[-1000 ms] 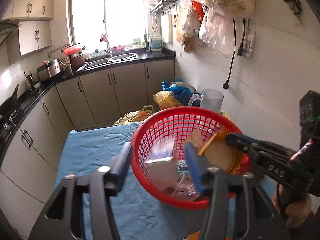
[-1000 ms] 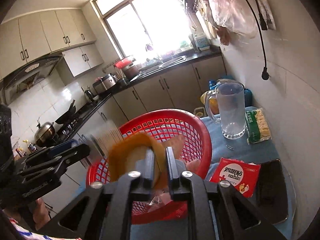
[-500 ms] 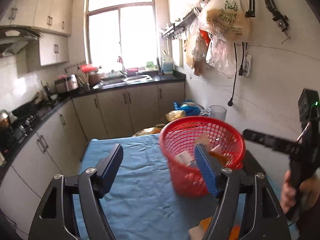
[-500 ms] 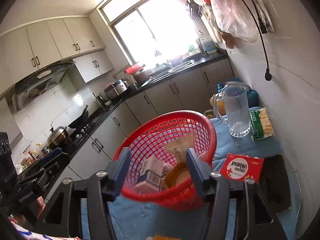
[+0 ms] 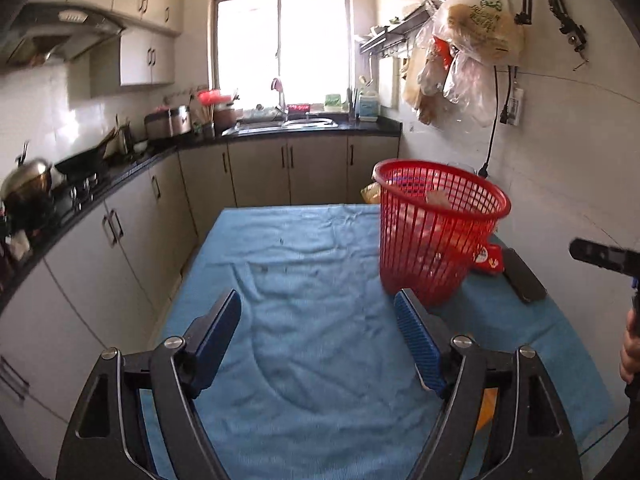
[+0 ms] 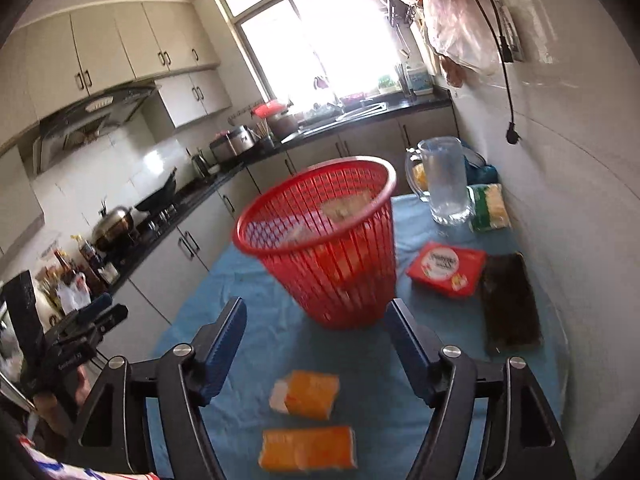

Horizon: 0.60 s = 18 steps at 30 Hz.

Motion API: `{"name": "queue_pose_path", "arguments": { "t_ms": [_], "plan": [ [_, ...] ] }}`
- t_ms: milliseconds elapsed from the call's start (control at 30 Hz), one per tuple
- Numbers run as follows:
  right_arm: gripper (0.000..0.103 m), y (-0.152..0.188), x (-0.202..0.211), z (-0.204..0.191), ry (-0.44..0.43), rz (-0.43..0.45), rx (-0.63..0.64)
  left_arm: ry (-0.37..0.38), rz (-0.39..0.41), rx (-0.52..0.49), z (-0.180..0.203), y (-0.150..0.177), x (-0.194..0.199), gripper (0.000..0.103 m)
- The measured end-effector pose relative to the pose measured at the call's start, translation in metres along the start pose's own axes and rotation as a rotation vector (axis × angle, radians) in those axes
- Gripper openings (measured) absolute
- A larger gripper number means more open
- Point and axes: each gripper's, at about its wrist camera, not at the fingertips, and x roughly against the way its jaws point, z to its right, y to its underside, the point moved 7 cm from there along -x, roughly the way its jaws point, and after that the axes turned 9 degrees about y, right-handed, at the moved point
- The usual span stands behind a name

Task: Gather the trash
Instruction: 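Move both tools back toward the orange boxes on the cloth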

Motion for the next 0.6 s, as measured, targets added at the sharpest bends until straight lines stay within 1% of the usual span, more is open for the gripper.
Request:
{"name": "queue_pose_path", "arguments": {
  "t_ms": [133,233,300,467,600],
  "plan": [
    [0.080,0.030,0.004,0.004,0.055,-0.024,0.042,0.001,-0.030,0.026,-0.001,0.027,-0.003,0.080],
    [0.081,0.059,-0.001,0.007,0.073,-0.051,0.053,-0.012,-0.047,0.018,0.005,0.045,-0.007,0.080],
    [0.081,0.079,-0.007,0.008,0.081,-0.074,0.053,-0.004,-0.060,0.019,0.013,0.058,-0.012,0.080],
    [0.081,0.115,-0.023,0.015,0.070,-0.137,0.007,0.042,-0.115,0.013,0.035,0.082,-0.036,0.080],
    [0.082,0.134,-0.029,0.017,0.061,-0.157,-0.034,0.058,-0.163,-0.020,0.053,0.095,-0.059,0.080]
  ]
}}
